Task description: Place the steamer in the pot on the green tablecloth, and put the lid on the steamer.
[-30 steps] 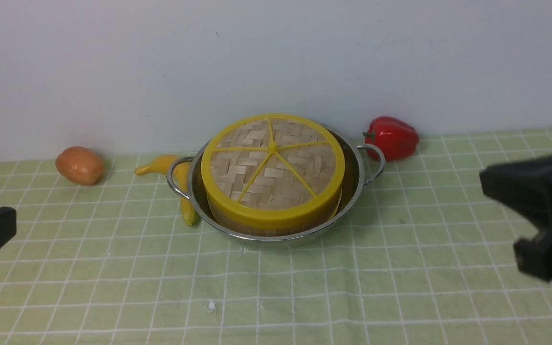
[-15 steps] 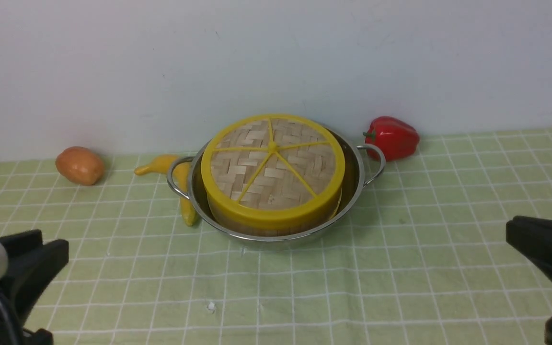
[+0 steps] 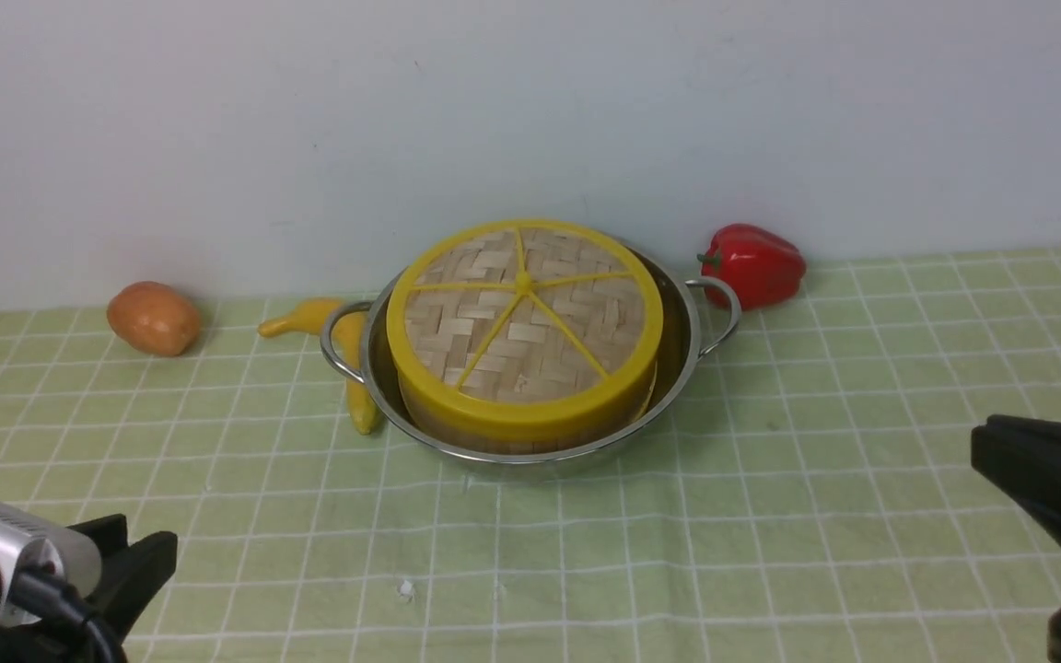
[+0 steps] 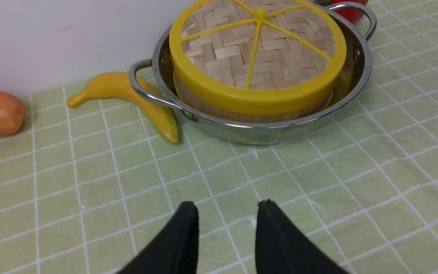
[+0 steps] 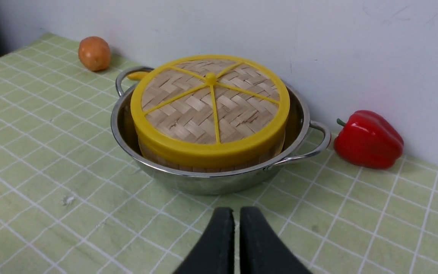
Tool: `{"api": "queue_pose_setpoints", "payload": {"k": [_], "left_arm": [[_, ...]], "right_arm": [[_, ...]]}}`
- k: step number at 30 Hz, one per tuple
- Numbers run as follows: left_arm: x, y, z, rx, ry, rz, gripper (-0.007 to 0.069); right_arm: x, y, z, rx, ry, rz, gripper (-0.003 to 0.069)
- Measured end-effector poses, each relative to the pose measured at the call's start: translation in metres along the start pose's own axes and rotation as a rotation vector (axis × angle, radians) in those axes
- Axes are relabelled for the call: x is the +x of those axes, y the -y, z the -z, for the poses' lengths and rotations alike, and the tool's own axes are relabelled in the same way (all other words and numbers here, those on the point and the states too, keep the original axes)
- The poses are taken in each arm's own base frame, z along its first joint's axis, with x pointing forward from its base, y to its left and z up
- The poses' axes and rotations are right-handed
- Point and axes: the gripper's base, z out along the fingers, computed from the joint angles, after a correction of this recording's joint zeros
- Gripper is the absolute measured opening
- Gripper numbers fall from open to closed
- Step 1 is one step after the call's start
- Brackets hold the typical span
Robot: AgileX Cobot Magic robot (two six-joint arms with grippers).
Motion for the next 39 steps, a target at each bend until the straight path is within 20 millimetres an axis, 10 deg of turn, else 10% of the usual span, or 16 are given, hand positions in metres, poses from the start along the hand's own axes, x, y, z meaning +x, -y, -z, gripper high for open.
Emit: {"api": "queue_pose_setpoints", "payload": {"k": [7,17,39], "left_arm": [[0.000,0.000,0.000,-0.001,0.004,-0.018,0.0222],[0.000,0.000,0.000,-0.001,0.005,-0.022,0.0222],[-0.001,0.000,0.000,-0.001,0.007,-0.023,0.0223]], "right_arm": [[0.006,0.025,0.035,0.225,0.123,0.041,0.0065],[0.099,0.034,0.067,0.564,0.379,0.022,0.0120],[0.095,0.034,0.070,0.587,0.460,0.045,0.0211]]}}
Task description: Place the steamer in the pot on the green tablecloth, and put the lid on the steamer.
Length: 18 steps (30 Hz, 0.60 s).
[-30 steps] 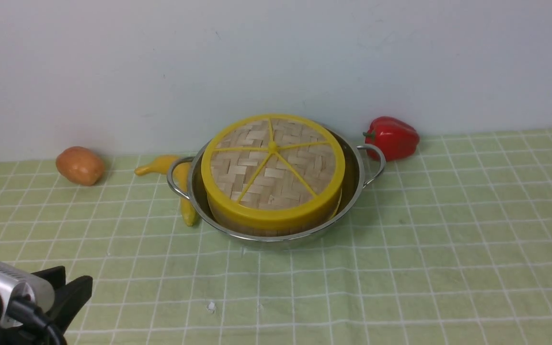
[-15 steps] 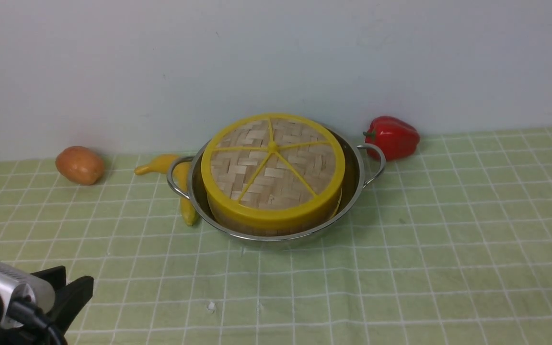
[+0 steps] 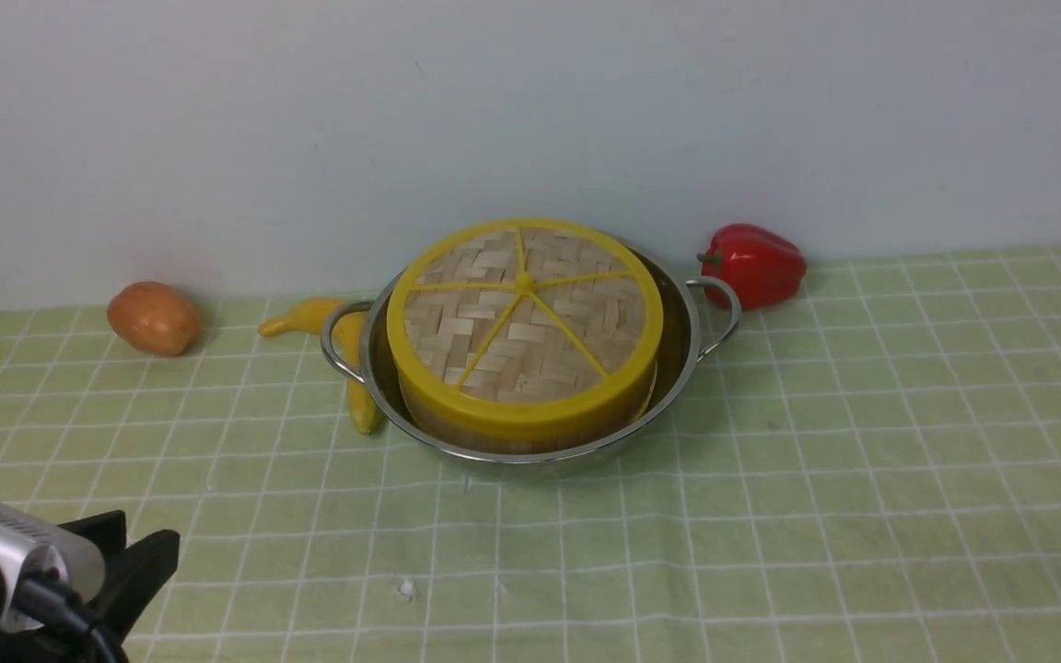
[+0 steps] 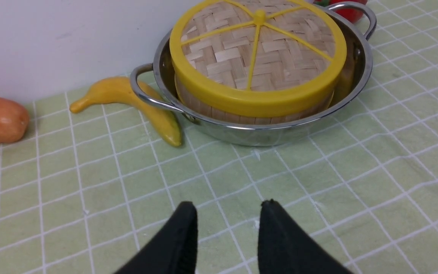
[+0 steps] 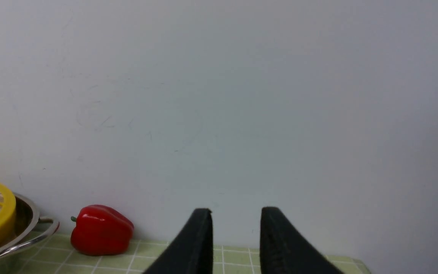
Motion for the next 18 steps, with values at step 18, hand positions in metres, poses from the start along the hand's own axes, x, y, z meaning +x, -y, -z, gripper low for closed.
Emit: {"api": "queue_pose_setpoints", "payload": {"k": [18], "left_arm": [[0.096,-0.008,0.019,-0.386,0.137,-0.107,0.0243]], "right_arm": [[0.000,0.000,0.000,-0.001,-0.001,0.000,0.0240]]}}
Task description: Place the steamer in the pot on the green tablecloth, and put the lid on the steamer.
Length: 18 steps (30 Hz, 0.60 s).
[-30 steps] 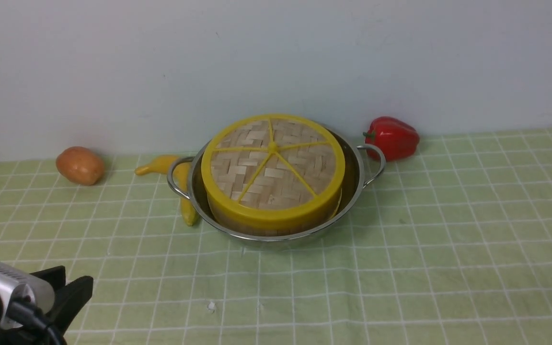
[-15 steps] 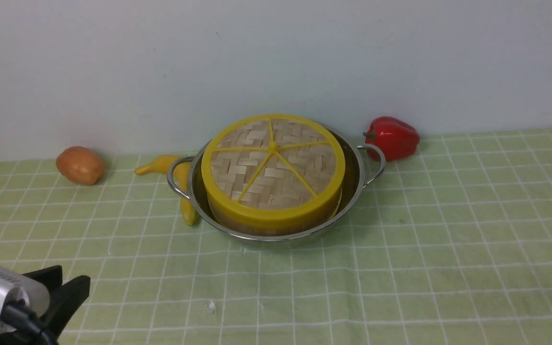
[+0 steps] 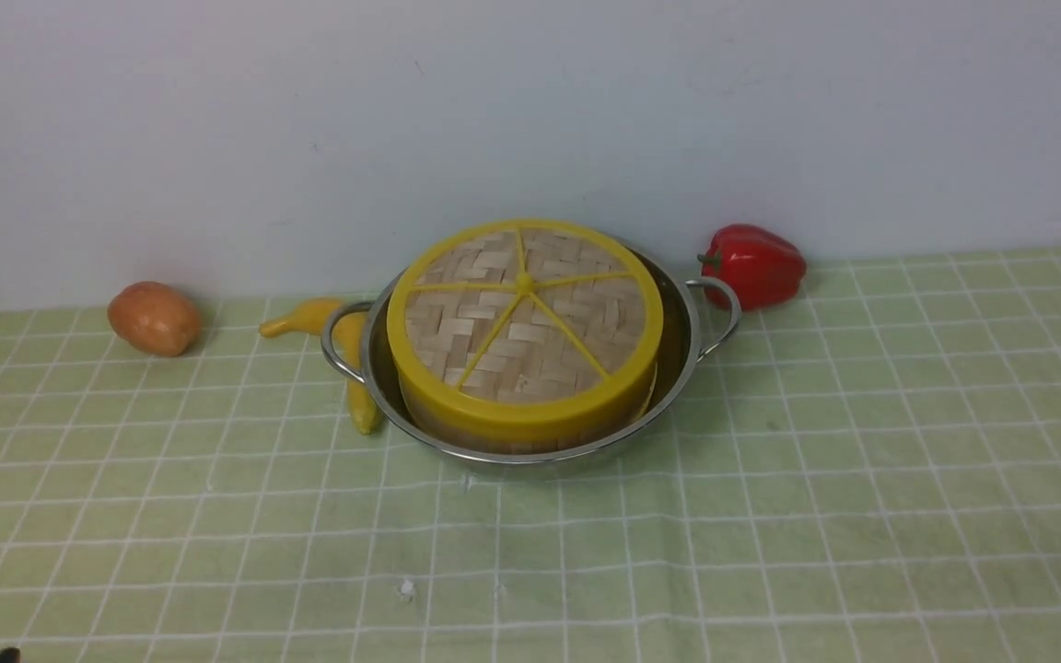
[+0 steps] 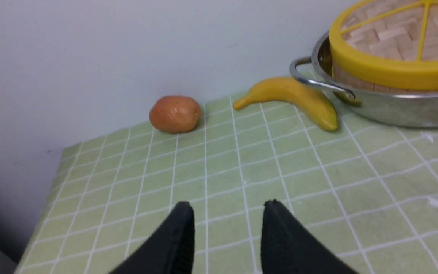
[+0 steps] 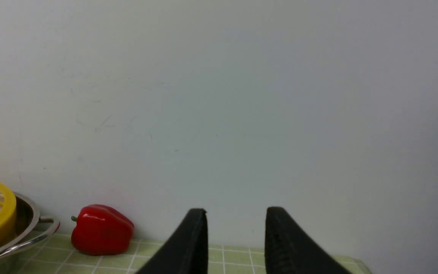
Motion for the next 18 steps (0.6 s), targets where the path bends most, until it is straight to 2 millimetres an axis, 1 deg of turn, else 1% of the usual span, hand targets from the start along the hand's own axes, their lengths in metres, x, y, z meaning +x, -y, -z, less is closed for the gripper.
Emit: {"api": "queue_pose_setpoints", "payload": {"k": [2,4,18], "left_arm": [[0.014,0.004,-0.006,0.011,-0.030,0.009,0.0243],[0.021,0.006,-0.008,0.017,-0.049,0.010,0.0243],[0.021,0.006,-0.009,0.010,-0.034,0.013,0.0243]], "right_arm": [[0.000,0.000,0.000,0.000,0.000,0.000,0.0240],[0.000,0.000,0.000,0.000,0.000,0.000,0.0240],[0.000,0.000,0.000,0.000,0.000,-0.016,0.0240]]}}
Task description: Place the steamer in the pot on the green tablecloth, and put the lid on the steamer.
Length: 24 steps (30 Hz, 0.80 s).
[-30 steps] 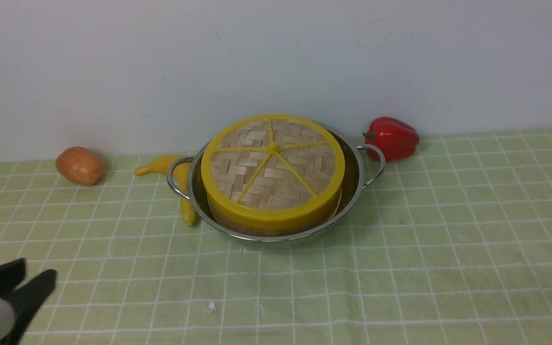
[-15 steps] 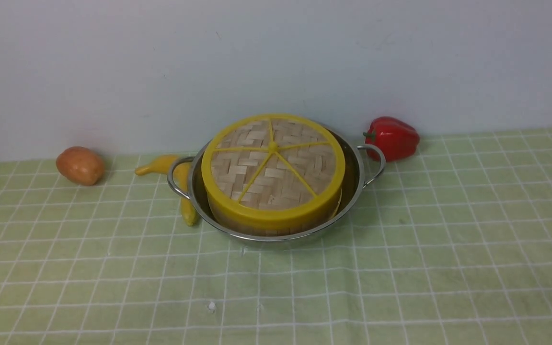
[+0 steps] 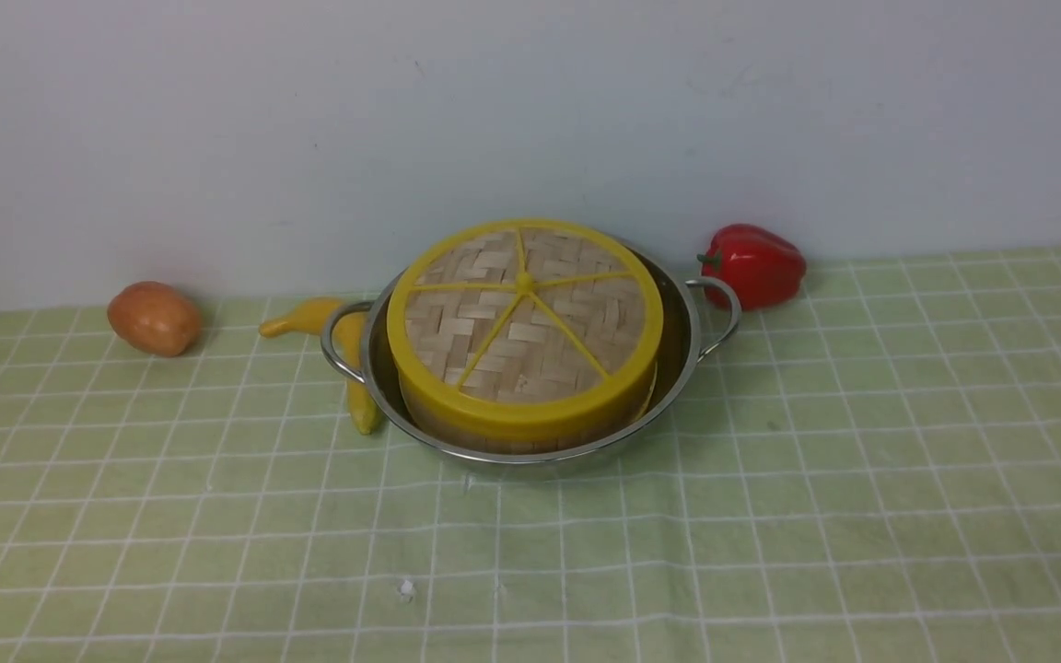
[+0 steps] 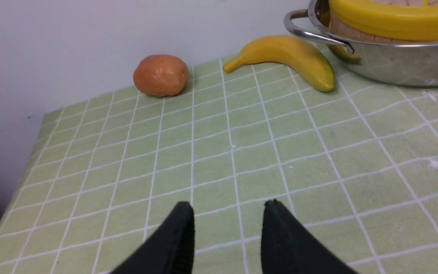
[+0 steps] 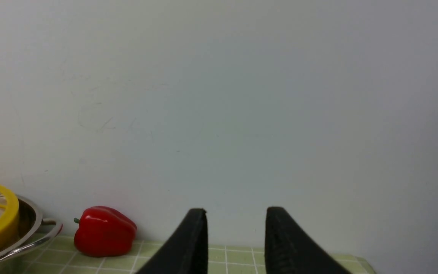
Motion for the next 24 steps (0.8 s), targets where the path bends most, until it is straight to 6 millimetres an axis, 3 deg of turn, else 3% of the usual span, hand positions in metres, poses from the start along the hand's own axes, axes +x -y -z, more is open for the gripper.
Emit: {"api": "queue_pose_setpoints", "payload": {"k": [24], "left_arm": [[0.0000,0.0000,0.0000,0.000,0.000,-0.001,0.0243]], "right_arm": [[0.0000,0.0000,0.0000,0.000,0.000,-0.013,0.0240]]}}
